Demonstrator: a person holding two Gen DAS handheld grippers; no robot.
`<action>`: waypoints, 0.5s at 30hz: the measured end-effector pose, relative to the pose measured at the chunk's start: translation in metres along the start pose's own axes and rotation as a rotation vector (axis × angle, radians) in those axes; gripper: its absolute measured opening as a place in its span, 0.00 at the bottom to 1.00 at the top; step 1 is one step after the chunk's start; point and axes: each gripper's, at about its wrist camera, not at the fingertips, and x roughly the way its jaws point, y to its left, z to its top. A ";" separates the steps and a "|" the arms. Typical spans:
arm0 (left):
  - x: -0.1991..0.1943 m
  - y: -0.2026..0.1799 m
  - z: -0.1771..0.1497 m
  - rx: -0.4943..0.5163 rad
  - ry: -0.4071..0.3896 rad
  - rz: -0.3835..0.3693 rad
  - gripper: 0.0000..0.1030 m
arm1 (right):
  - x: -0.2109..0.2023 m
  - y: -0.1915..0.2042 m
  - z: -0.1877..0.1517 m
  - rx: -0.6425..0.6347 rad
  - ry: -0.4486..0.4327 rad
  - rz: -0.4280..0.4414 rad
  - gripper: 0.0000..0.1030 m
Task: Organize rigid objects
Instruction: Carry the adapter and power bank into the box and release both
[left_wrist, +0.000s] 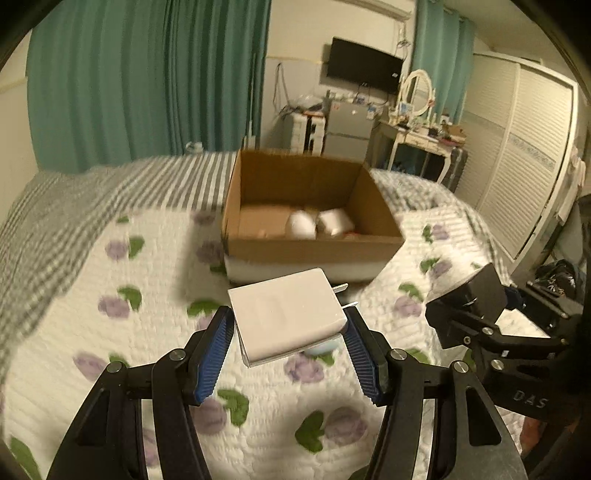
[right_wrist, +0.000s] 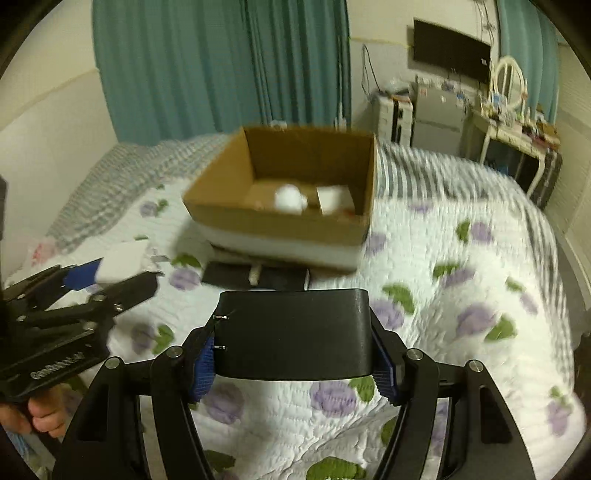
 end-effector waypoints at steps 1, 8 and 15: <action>-0.002 0.000 0.007 0.002 -0.011 -0.003 0.60 | -0.007 0.003 0.007 -0.015 -0.019 0.000 0.65; -0.001 0.004 0.066 0.034 -0.093 0.026 0.60 | -0.036 0.006 0.070 -0.066 -0.141 0.002 0.65; 0.041 0.006 0.112 0.075 -0.113 0.031 0.60 | -0.009 -0.006 0.128 -0.056 -0.172 0.009 0.65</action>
